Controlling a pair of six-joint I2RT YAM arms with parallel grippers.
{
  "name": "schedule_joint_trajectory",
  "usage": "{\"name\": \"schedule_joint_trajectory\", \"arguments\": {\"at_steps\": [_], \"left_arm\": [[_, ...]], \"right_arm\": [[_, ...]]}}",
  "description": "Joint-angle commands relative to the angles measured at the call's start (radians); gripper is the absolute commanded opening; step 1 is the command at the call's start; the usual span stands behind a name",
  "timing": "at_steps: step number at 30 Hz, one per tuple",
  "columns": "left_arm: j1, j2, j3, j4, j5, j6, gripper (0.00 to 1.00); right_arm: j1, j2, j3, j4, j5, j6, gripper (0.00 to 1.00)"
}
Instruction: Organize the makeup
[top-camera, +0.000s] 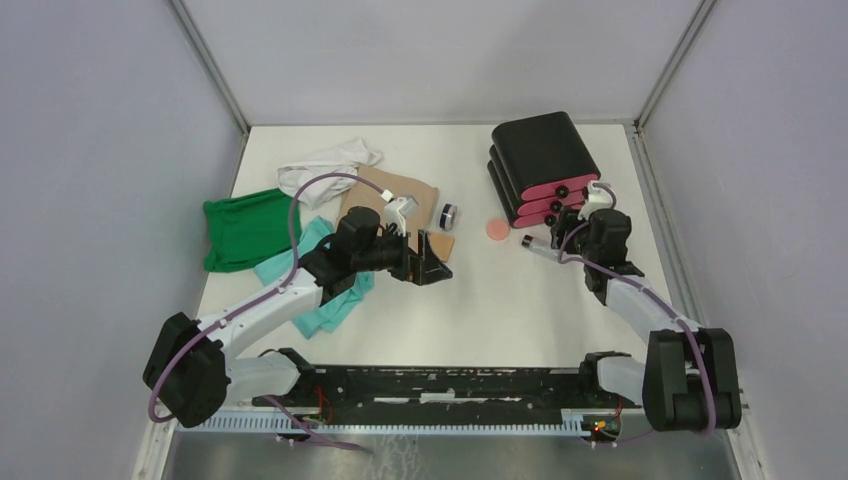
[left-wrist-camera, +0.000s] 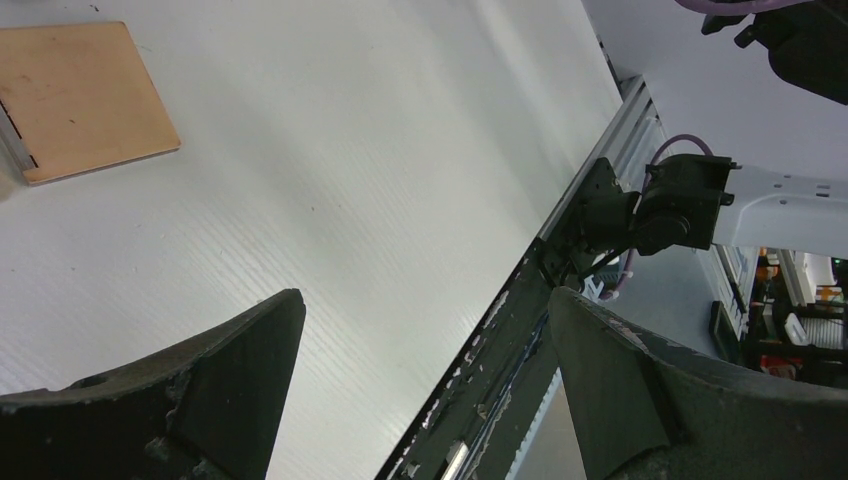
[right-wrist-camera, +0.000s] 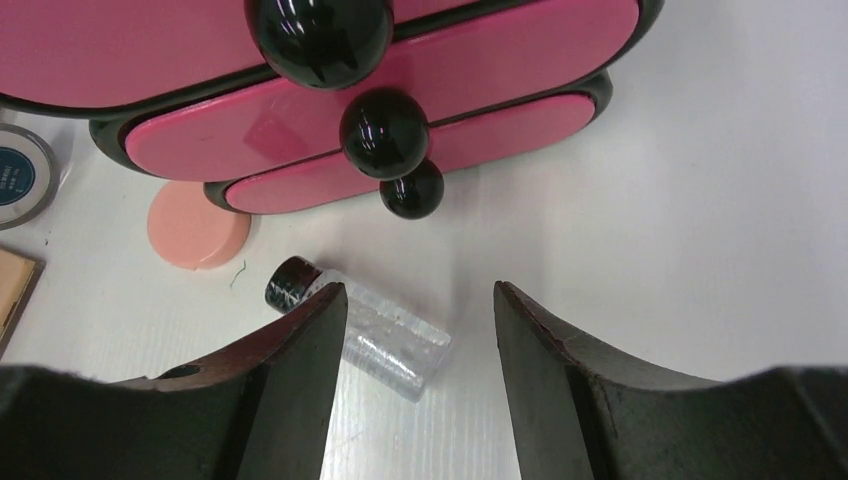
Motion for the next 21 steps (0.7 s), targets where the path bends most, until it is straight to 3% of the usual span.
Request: {"name": "schedule_joint_trajectory", "arguments": {"at_steps": [1,11,21], "left_arm": [[-0.001,-0.021,0.025,0.033,0.025,0.023,0.99],[-0.001,-0.032,0.024,0.018,0.005,0.024,0.99],[-0.001,-0.016,0.034,0.019,0.008,0.025,0.99]], "right_arm": [[-0.003,0.045,0.044,0.173,-0.024,-0.044,0.63],[-0.006,0.190,0.063,0.366,-0.076,-0.025,0.62],[-0.005,0.235,0.107,0.366,-0.097,-0.030,0.57]]}}
